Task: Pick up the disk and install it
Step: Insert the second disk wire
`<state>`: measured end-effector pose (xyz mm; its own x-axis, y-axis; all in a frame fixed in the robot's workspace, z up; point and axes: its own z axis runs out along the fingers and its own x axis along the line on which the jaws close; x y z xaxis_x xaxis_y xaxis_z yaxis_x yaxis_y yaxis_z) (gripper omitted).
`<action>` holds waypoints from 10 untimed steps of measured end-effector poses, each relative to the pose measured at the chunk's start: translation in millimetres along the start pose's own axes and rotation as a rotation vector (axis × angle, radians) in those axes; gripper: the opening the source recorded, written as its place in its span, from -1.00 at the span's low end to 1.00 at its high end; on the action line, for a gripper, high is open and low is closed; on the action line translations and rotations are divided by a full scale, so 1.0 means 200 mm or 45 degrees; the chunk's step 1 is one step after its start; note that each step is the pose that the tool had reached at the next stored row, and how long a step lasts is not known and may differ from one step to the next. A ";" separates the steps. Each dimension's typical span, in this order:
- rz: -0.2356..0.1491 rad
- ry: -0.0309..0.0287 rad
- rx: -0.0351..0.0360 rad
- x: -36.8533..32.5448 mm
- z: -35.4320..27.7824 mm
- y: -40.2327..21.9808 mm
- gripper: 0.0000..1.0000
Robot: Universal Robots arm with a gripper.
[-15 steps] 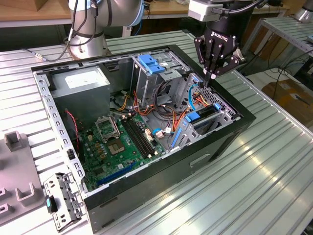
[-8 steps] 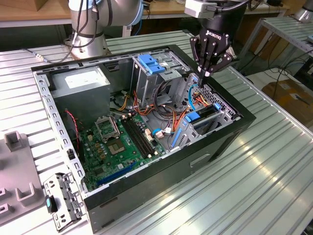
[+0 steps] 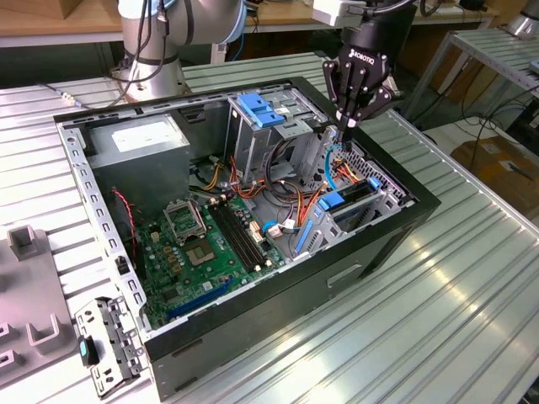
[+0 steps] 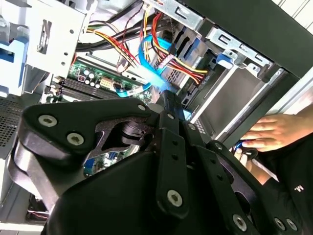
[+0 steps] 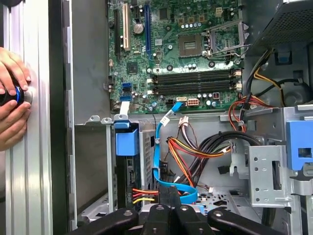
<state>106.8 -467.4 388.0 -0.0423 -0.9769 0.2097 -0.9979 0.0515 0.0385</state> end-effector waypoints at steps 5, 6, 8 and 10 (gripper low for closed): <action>0.003 0.0602 0.0003 -0.070 0.005 -0.018 -0.77; 0.004 0.0700 0.0006 -0.076 0.010 -0.019 -0.66; 0.005 0.0958 0.0017 -0.077 0.015 -0.019 -0.52; 0.007 0.1168 0.0026 -0.079 0.021 -0.019 -0.52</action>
<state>111.2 -453.0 380.4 -0.0429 -0.9534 0.2985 -0.9978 0.0559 0.0352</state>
